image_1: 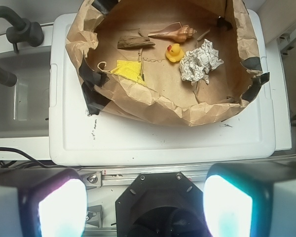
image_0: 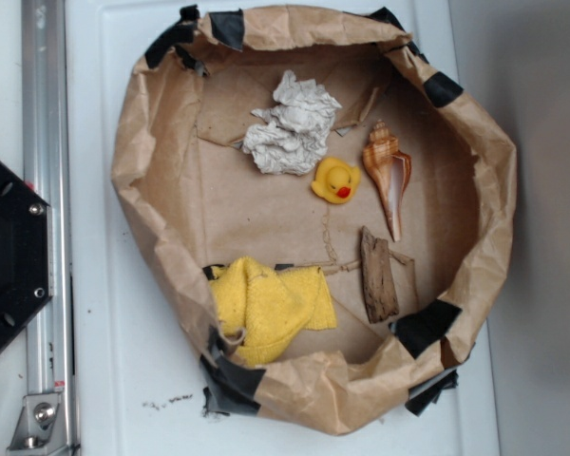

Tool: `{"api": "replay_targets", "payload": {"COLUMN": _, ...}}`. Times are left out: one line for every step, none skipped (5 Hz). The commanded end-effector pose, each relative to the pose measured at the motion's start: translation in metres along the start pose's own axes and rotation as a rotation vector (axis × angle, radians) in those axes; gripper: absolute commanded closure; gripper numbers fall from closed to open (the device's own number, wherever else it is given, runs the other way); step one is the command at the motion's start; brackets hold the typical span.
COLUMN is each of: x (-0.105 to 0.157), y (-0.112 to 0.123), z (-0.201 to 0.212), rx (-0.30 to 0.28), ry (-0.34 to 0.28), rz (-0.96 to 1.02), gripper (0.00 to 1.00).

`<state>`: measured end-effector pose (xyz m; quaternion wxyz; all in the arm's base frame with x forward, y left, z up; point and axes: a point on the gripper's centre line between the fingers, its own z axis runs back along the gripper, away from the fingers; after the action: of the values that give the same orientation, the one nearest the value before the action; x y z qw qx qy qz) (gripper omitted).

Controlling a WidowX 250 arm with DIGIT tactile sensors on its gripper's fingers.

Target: Grab the wood chip.

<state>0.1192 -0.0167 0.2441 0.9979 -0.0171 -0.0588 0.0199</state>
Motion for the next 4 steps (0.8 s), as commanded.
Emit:
{"api": "replay_targets", "payload": {"x": 0.000, "y": 0.000, "z": 0.000, "rx": 0.000, "ry": 0.000, "rz": 0.000, "gripper": 0.00}}
{"api": "replay_targets", "payload": {"x": 0.045, "y": 0.014, "z": -0.052, "rx": 0.088, "ry": 0.021, "rz": 0.063, "gripper": 0.00}}
{"api": "replay_targets", "payload": {"x": 0.088, "y": 0.026, "z": -0.083, "rx": 0.187, "ry": -0.009, "rz": 0.072, "gripper": 0.00}}
{"api": "replay_targets", "payload": {"x": 0.111, "y": 0.026, "z": -0.103, "rx": 0.209, "ry": -0.057, "rz": -0.087, "gripper": 0.00}}
